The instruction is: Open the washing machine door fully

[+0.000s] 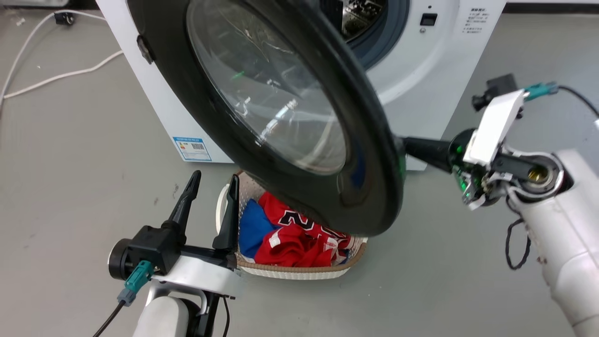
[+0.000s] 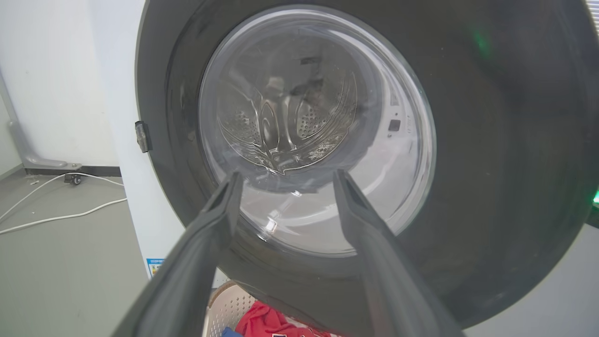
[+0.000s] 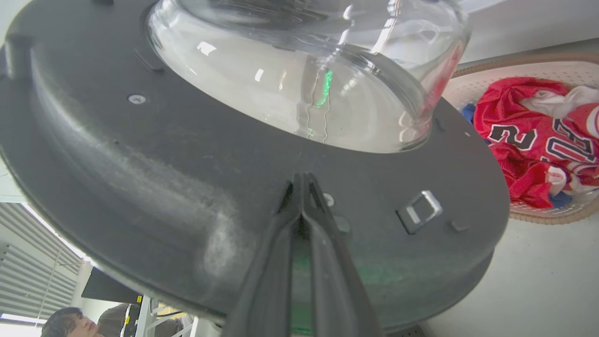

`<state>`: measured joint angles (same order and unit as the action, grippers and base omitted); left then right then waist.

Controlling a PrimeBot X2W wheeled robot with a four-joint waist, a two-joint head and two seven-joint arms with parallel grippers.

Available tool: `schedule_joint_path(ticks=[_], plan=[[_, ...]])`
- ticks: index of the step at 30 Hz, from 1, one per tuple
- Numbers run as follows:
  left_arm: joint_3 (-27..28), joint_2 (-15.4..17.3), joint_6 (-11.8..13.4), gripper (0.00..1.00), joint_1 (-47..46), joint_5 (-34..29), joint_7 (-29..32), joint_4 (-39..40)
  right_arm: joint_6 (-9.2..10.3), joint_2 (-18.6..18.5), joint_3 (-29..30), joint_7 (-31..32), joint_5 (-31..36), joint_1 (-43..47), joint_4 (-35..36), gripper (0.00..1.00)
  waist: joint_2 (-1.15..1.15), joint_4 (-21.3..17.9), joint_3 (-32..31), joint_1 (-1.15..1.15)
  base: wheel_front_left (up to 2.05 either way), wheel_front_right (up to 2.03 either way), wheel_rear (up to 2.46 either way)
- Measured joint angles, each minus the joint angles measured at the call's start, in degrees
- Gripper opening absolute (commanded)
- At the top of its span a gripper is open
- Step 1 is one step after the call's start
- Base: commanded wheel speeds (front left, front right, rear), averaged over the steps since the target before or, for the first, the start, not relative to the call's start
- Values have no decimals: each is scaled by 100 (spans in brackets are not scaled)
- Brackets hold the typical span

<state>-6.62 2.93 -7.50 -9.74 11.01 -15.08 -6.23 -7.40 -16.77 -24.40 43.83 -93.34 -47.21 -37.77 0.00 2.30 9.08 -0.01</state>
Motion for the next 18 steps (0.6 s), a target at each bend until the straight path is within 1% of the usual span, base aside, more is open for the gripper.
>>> schedule_joint_path(ticks=[6,11,15,18], plan=[[-56,0,1,100,68,29,1,-38,0,155,-169,9,1,398,301,0,0,58,-192,0,0,0,0],[-42,4,0,100,199,34,1,-74,0,413,-254,-99,-47,697,508,0,0,59,-323,0,0,0,0],[-52,5,1,100,288,35,1,-108,-1,519,-219,-428,-37,933,554,0,0,41,-401,0,0,0,0],[-60,3,0,100,341,44,1,-130,0,544,-69,-898,23,1112,579,0,0,36,-436,0,0,0,0]])
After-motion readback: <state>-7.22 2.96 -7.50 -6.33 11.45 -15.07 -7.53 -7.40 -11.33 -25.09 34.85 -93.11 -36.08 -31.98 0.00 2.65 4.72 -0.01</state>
